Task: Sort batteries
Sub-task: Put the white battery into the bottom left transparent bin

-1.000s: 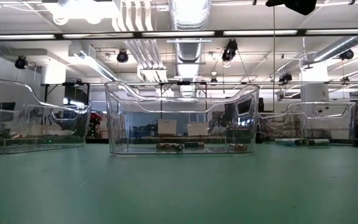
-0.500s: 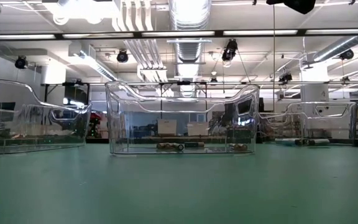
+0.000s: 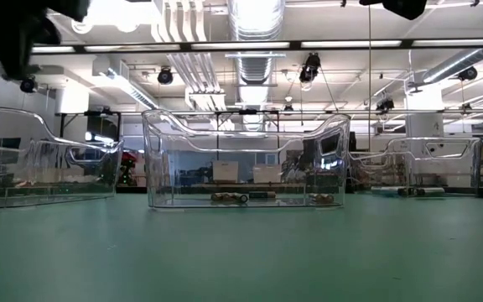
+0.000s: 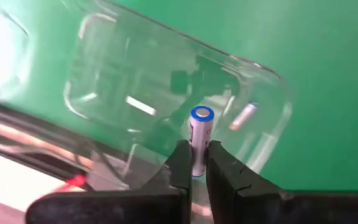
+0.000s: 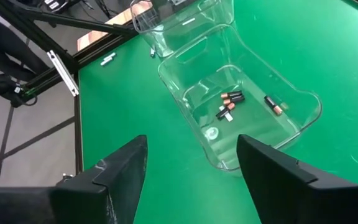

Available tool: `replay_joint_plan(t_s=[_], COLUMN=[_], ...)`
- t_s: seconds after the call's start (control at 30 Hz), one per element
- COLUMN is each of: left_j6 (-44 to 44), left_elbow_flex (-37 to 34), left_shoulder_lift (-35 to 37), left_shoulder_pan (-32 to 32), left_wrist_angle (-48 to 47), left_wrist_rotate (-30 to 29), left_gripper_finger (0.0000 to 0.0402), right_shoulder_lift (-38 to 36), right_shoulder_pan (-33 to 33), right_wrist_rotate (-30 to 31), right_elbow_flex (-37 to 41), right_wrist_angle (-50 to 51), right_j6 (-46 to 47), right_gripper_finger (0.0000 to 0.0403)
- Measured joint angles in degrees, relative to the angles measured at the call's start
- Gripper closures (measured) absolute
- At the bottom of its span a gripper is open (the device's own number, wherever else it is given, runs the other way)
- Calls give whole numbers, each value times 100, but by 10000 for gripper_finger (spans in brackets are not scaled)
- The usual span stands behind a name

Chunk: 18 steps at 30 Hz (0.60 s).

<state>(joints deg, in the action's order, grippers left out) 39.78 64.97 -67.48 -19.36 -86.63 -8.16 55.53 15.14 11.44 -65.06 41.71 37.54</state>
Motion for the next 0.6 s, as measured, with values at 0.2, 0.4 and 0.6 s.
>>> replay_joint_plan(t_s=[0.2,0.4,0.6], left_j6=[-2409,-4583,-5561], left_elbow_flex=[-139,-690,-1489], left_shoulder_lift=[-347,-601,-795], left_shoulder_pan=[1465,2326,2749], left_wrist_angle=[33,653,833], left_wrist_rotate=[-42,-60,15], left_gripper_finger=[395,395,395], right_shoulder_lift=[0,-2,0], right_shoulder_pan=[2,245,536], right_wrist_rotate=[-4,-4,11], right_elbow_flex=[0,0,0], right_wrist_angle=[0,2,2], right_j6=[116,400,608], right_gripper_finger=[170,163,164])
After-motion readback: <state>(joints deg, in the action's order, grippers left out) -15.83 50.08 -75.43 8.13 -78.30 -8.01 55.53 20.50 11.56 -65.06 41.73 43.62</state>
